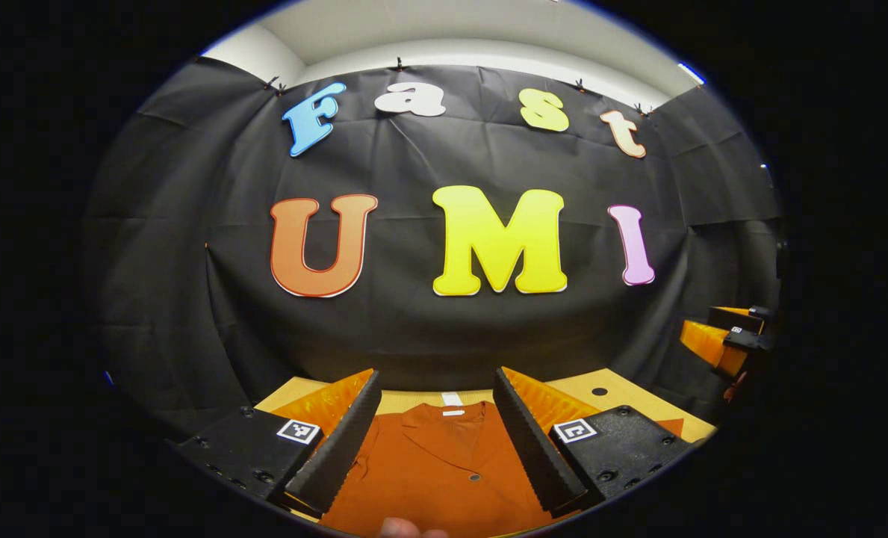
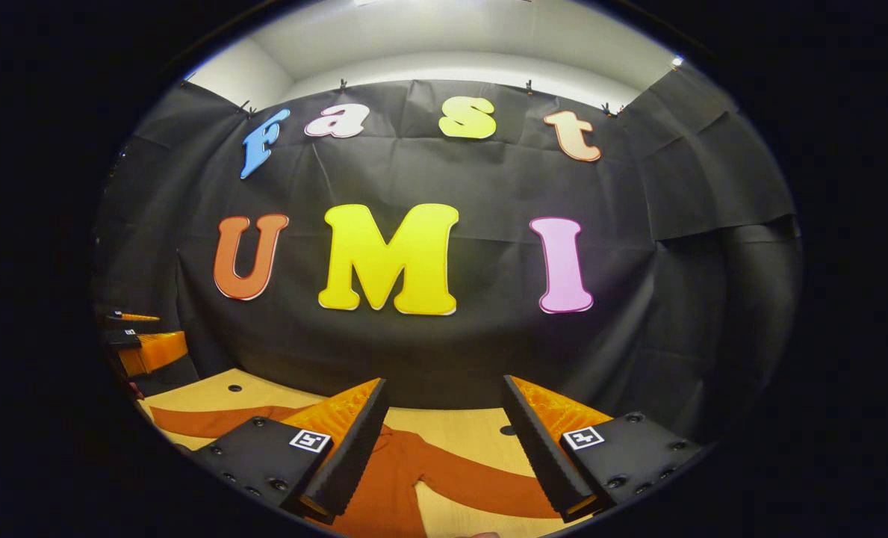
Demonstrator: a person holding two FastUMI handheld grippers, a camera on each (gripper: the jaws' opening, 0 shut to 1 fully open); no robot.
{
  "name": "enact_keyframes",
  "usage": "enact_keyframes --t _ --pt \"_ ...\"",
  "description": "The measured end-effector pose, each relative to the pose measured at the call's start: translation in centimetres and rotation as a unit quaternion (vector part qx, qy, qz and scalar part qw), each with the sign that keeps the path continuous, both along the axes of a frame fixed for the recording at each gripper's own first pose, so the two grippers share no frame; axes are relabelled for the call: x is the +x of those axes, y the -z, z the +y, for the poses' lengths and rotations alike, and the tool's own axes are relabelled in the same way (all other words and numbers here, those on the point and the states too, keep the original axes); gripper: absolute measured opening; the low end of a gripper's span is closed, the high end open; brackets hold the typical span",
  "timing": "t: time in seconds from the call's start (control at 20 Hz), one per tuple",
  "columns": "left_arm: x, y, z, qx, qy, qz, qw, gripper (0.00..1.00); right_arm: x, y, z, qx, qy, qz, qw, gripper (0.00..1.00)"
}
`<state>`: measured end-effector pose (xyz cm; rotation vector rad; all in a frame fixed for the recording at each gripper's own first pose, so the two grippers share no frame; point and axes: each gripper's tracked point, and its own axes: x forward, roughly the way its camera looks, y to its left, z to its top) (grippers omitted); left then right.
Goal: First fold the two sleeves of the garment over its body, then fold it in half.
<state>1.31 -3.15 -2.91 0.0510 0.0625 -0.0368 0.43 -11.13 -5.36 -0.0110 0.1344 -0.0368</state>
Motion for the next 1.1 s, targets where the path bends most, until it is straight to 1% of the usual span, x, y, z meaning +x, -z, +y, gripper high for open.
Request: enact_keyframes --t 0.05,0.2,0.25,0.3,0.5,0.6,0.65,0.7,0.8,0.9,1.0,1.1 --pt "-0.2 0.5 0.0 0.003 0.000 0.007 1.000 0.98 -0.2 0.8 -1.1 0.000 0.006 0.008 1.000 0.96" --pt "-0.4 2.3 -0.3 0.001 0.002 0.033 0.999 0.98 -0.9 3.8 -4.9 0.008 0.031 0.038 0.999 0.96" --pt "-0.5 3.0 -0.7 0.001 0.003 0.043 0.999 1.00 -1.2 5.3 -6.5 0.012 0.047 0.051 0.998 0.96" --pt "-0.7 3.4 -0.9 0.003 0.005 0.052 0.999 0.98 -1.6 7.1 -8.1 0.018 0.063 0.068 0.996 0.96" --pt "-1.1 4.0 -2.2 0.011 0.010 0.067 0.998 0.98 -3.4 14.9 -13.5 0.050 0.120 0.143 0.981 0.96" --pt "-1.0 4.3 -3.0 0.016 0.010 0.074 0.997 0.98 -4.4 19.0 -15.7 0.061 0.147 0.175 0.972 0.96" --pt "-0.9 4.3 -3.4 0.016 0.010 0.075 0.997 0.98 -4.9 21.4 -16.7 0.065 0.158 0.199 0.965 0.94" --pt "-0.8 4.1 -3.7 0.018 0.010 0.076 0.997 0.98 -5.3 23.8 -17.5 0.070 0.168 0.227 0.957 0.96" --pt "-0.9 4.2 -4.3 0.023 0.008 0.079 0.997 0.98 -6.4 27.7 -18.3 0.086 0.184 0.278 0.939 0.98" --pt "-0.9 4.5 -4.7 0.027 0.005 0.087 0.996 0.98 -7.0 30.3 -19.3 0.095 0.199 0.305 0.926 0.99" --pt "-0.7 4.7 -5.2 0.029 -0.001 0.094 0.995 0.98 -7.2 30.9 -19.6 0.094 0.208 0.324 0.918 0.98" --pt "-0.7 5.0 -5.7 0.033 -0.007 0.101 0.994 0.98 -7.3 31.3 -19.5 0.104 0.214 0.337 0.911 0.99"
